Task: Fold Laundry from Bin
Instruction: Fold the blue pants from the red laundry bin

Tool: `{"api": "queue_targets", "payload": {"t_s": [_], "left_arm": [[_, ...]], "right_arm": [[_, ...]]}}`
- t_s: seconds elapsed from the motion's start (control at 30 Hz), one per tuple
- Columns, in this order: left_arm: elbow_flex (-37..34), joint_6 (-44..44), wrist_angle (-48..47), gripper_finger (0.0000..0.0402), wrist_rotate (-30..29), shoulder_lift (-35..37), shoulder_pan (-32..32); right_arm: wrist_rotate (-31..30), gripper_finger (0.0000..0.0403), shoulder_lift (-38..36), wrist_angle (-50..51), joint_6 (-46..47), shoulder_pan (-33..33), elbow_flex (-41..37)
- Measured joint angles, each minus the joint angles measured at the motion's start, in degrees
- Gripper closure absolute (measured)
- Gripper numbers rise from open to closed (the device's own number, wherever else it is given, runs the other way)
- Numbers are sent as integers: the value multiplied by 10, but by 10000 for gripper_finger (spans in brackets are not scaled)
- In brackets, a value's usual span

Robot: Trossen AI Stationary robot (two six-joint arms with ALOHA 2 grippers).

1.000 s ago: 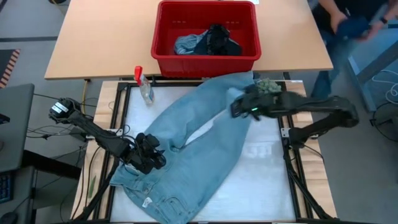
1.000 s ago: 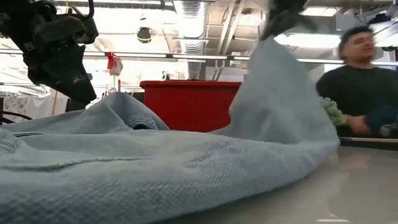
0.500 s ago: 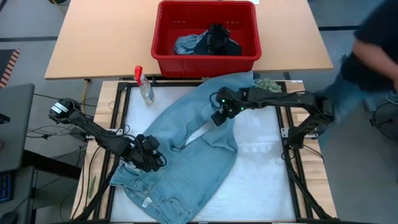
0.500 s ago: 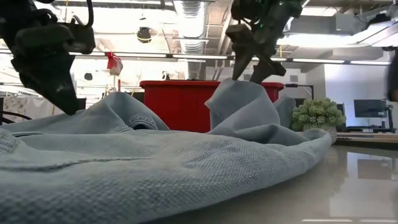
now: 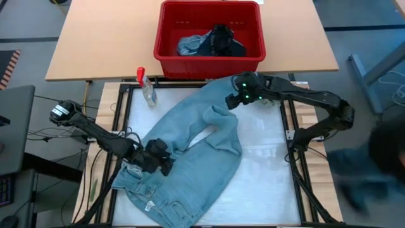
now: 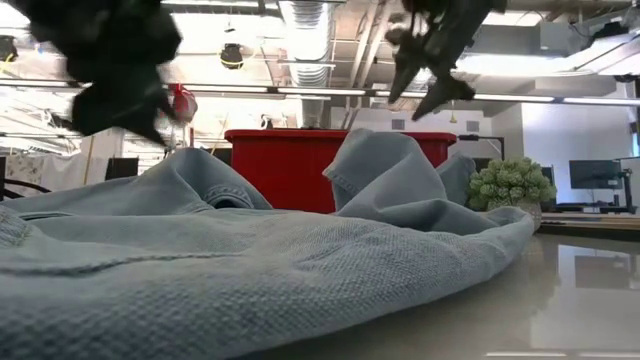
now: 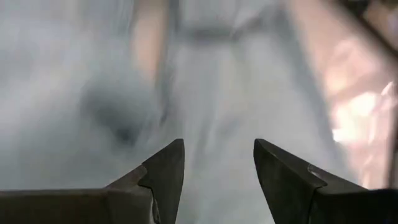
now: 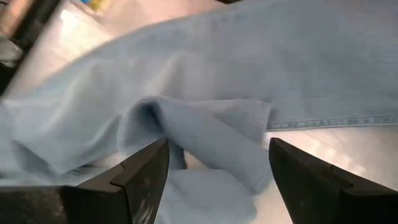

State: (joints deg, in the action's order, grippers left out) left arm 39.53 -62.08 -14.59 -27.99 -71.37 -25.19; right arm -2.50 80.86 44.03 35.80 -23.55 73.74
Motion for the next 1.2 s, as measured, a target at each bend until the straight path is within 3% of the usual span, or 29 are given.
{"api": "queue_targets", "payload": {"t_s": [0.17, 0.33, 0.53, 0.67, 0.77, 1.07, 1.2], "left_arm": [[43, 58, 60, 221, -10, 0, 111], [45, -4, 92, 221, 75, 0, 242], [46, -5, 191, 221, 152, -28, 317], [59, 28, 250, 221, 231, -105, 327], [78, 64, 250, 221, 256, -154, 322], [113, 185, 160, 221, 252, -199, 295], [112, 211, 170, 221, 220, -207, 294]], "right_arm": [[7, 101, 16, 0, -19, 6, 0], [7, 101, 12, 6, -27, 10, 0], [-3, 101, -5, 34, -41, 14, 0], [-20, 101, -8, 56, -64, 14, 0], [-32, 101, -3, 50, -77, 12, 0], [-33, 101, 5, 1, -99, 12, -2], [-44, 101, 11, -69, -132, 5, -50]]}}
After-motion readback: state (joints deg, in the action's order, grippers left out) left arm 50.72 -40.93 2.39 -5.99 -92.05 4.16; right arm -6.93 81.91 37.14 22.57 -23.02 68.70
